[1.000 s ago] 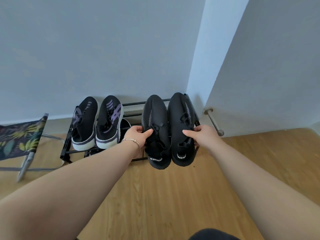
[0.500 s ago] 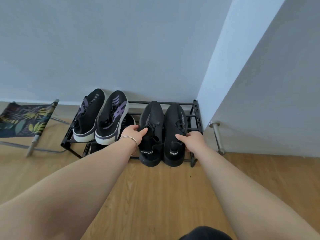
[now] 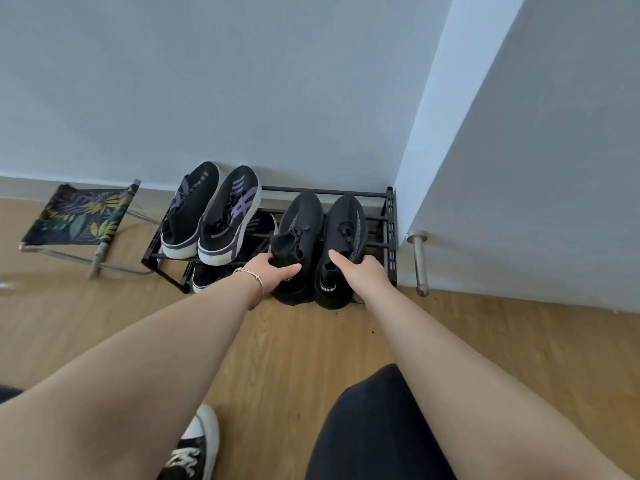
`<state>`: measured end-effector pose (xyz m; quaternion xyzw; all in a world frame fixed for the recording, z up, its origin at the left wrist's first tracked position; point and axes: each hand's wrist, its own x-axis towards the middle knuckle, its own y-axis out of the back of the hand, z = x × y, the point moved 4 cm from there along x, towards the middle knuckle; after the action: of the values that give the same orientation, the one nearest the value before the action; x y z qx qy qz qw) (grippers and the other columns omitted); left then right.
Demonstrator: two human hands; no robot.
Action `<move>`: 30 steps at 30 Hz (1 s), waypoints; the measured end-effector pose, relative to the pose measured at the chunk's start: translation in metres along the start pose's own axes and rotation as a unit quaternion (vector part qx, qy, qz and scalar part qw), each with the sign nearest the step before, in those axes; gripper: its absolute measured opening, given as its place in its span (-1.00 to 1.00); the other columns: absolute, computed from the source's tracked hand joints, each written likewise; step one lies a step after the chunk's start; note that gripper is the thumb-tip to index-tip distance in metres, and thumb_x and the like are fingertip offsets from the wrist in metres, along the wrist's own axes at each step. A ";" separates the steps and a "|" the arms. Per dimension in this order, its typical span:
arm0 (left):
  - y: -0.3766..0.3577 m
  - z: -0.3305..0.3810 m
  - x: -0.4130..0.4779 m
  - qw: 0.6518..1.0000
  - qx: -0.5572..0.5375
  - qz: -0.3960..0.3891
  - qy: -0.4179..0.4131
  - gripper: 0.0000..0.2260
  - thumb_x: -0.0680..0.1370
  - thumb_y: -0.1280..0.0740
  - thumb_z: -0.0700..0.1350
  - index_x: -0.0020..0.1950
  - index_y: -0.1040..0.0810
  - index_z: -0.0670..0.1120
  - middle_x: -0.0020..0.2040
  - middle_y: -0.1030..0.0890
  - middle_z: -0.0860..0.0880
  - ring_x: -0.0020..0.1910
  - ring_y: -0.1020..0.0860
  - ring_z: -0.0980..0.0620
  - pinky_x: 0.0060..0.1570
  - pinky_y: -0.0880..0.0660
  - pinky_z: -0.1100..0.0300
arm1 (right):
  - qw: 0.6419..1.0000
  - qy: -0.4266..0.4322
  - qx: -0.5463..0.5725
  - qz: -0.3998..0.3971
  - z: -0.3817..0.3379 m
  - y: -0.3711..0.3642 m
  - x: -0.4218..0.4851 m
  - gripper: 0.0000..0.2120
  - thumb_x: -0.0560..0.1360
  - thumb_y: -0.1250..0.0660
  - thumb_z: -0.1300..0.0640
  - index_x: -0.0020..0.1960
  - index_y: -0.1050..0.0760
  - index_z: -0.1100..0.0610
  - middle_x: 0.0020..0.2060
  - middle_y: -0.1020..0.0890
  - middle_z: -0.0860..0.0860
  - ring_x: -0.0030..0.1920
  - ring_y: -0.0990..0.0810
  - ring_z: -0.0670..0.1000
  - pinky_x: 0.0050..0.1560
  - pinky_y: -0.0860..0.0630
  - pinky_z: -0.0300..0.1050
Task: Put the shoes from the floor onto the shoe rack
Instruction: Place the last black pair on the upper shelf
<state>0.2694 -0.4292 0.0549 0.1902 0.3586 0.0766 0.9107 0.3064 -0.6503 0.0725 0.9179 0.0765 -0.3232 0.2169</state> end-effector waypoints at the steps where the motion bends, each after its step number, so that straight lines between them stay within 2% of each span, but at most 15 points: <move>1: 0.000 0.001 0.001 1.000 0.018 0.005 -0.001 -0.47 0.36 -0.55 0.19 0.24 -0.58 0.00 0.04 -0.71 -0.04 0.03 -0.68 -0.07 0.13 -0.63 -0.06 | 1.000 0.005 -0.002 -0.013 0.001 -0.002 -0.004 -0.02 0.36 -0.41 -0.40 0.54 -0.25 0.18 0.44 -0.45 0.10 0.37 -0.49 0.18 0.24 -0.49 0.06; 3: 0.001 0.002 0.004 0.999 0.040 0.020 -0.005 -0.45 0.35 -0.55 0.21 0.24 -0.57 0.00 0.03 -0.71 -0.02 0.01 -0.68 -0.05 0.11 -0.63 -0.04 | 0.998 0.032 -0.033 -0.038 0.004 -0.008 -0.007 0.04 0.28 -0.42 -0.45 0.55 -0.26 0.12 0.47 -0.44 0.07 0.40 -0.46 0.15 0.35 -0.47 0.11; 5: 0.001 0.002 0.008 0.997 0.069 0.037 -0.018 -0.41 0.34 -0.54 0.24 0.27 -0.56 0.00 0.03 -0.69 0.03 -0.02 -0.66 -0.01 0.08 -0.63 0.02 | 0.996 0.049 -0.052 -0.045 0.006 -0.011 -0.006 0.02 0.26 -0.42 -0.46 0.53 -0.31 0.10 0.44 -0.47 0.06 0.39 -0.48 0.13 0.36 -0.47 0.13; 8: 0.001 -0.001 0.005 0.989 0.119 0.068 -0.051 -0.35 0.38 -0.52 0.24 0.39 -0.49 0.00 0.08 -0.62 0.08 -0.10 -0.54 0.09 -0.12 -0.47 0.24 | 0.998 0.060 -0.019 -0.033 0.007 -0.009 -0.001 -0.19 0.31 -0.49 -0.35 0.41 -0.45 0.07 0.31 -0.58 0.02 0.26 -0.57 0.08 0.30 -0.53 0.09; 10: 0.001 -0.002 0.006 0.987 0.123 0.084 -0.061 -0.32 0.39 -0.51 0.23 0.44 -0.46 0.00 0.18 -0.63 0.02 -0.03 -0.53 0.05 -0.07 -0.45 0.21 | 0.997 0.064 -0.004 -0.032 0.007 -0.007 -0.001 -0.24 0.31 -0.48 -0.35 0.36 -0.49 0.05 0.29 -0.61 0.00 0.23 -0.58 0.05 0.30 -0.53 0.08; 13: -0.001 -0.004 0.009 0.987 0.105 0.101 -0.066 -0.31 0.40 -0.50 0.23 0.46 -0.46 0.00 0.19 -0.65 0.01 0.10 -0.60 -0.02 0.10 -0.55 0.11 | 0.995 0.078 -0.035 -0.059 0.007 -0.009 -0.003 0.09 0.21 -0.42 -0.51 0.56 -0.27 0.05 0.49 -0.44 -0.02 0.43 -0.44 0.06 0.41 -0.44 0.10; 15: -0.003 -0.003 0.011 0.988 0.091 0.101 -0.071 -0.32 0.40 -0.50 0.25 0.44 -0.47 0.01 0.23 -0.65 -0.01 0.17 -0.62 -0.05 0.19 -0.58 0.01 | 0.992 0.091 -0.061 -0.067 0.008 -0.010 -0.004 0.18 0.19 -0.47 -0.48 0.61 -0.15 0.06 0.54 -0.38 -0.01 0.50 -0.37 0.07 0.44 -0.41 0.12; 17: -0.004 -0.003 0.013 0.989 0.082 0.102 -0.075 -0.26 0.38 -0.51 0.26 0.48 -0.42 0.01 0.28 -0.63 -0.01 0.22 -0.60 -0.05 0.23 -0.56 -0.01 | 0.988 0.109 -0.099 -0.042 0.009 -0.010 -0.002 0.04 0.25 -0.56 -0.31 0.56 -0.21 0.05 0.48 -0.44 0.00 0.49 -0.36 0.12 0.43 -0.42 0.14; 19: -0.006 -0.002 0.015 0.990 0.073 0.092 -0.082 -0.18 0.35 -0.52 0.27 0.52 -0.36 0.02 0.34 -0.60 0.00 0.28 -0.57 -0.05 0.27 -0.54 -0.01 | 0.983 0.140 -0.120 0.002 0.008 -0.009 0.003 -0.22 0.31 -0.60 -0.11 0.41 -0.35 0.04 0.33 -0.56 0.01 0.43 -0.41 0.15 0.37 -0.47 0.15; 22: -0.009 0.001 0.019 0.991 0.063 0.069 -0.097 -0.06 0.31 -0.55 0.26 0.60 -0.24 0.05 0.42 -0.54 0.00 0.36 -0.52 -0.04 0.30 -0.50 0.05 | 0.979 0.165 -0.116 0.038 0.006 -0.005 0.014 -0.41 0.35 -0.59 -0.03 0.29 -0.43 0.03 0.22 -0.62 0.04 0.37 -0.47 0.15 0.34 -0.51 0.15; 24: -0.011 0.004 0.024 0.989 0.078 0.053 -0.110 -0.02 0.32 -0.58 0.20 0.62 -0.15 0.06 0.45 -0.50 -0.02 0.39 -0.49 -0.05 0.29 -0.47 0.08 | 0.977 0.175 -0.107 0.051 0.004 -0.001 0.023 -0.40 0.37 -0.59 -0.03 0.32 -0.44 0.01 0.24 -0.61 0.05 0.37 -0.48 0.12 0.35 -0.49 0.03; 26: -0.011 0.007 0.030 0.987 0.098 0.037 -0.121 0.00 0.34 -0.60 0.10 0.63 -0.10 0.06 0.47 -0.48 -0.05 0.40 -0.48 -0.06 0.31 -0.46 0.07 | 0.975 0.186 -0.109 0.061 0.002 0.004 0.032 -0.32 0.37 -0.60 -0.01 0.41 -0.42 0.06 0.28 -0.60 0.04 0.36 -0.49 0.09 0.24 -0.41 -0.16; 28: -0.011 0.009 0.036 0.985 0.112 0.038 -0.127 -0.02 0.36 -0.60 0.05 0.63 -0.09 0.07 0.45 -0.48 -0.08 0.37 -0.50 -0.07 0.31 -0.47 0.06 | 0.971 0.195 -0.123 0.060 0.000 0.008 0.041 -0.28 0.37 -0.60 -0.02 0.44 -0.40 0.07 0.29 -0.61 0.01 0.34 -0.51 0.07 0.15 -0.35 -0.22; 30: -0.013 0.011 0.039 0.984 0.107 0.046 -0.133 -0.05 0.38 -0.59 0.03 0.63 -0.11 0.08 0.44 -0.50 -0.08 0.36 -0.51 -0.06 0.32 -0.48 0.04 | 0.970 0.192 -0.141 0.056 -0.002 0.010 0.050 -0.23 0.37 -0.60 -0.05 0.48 -0.37 0.07 0.31 -0.60 0.01 0.35 -0.51 0.07 0.14 -0.33 -0.22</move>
<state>0.3050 -0.4332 0.0327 0.3111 0.2316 0.0538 0.9202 0.3492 -0.6588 0.0461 0.9260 0.1101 -0.1141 0.3427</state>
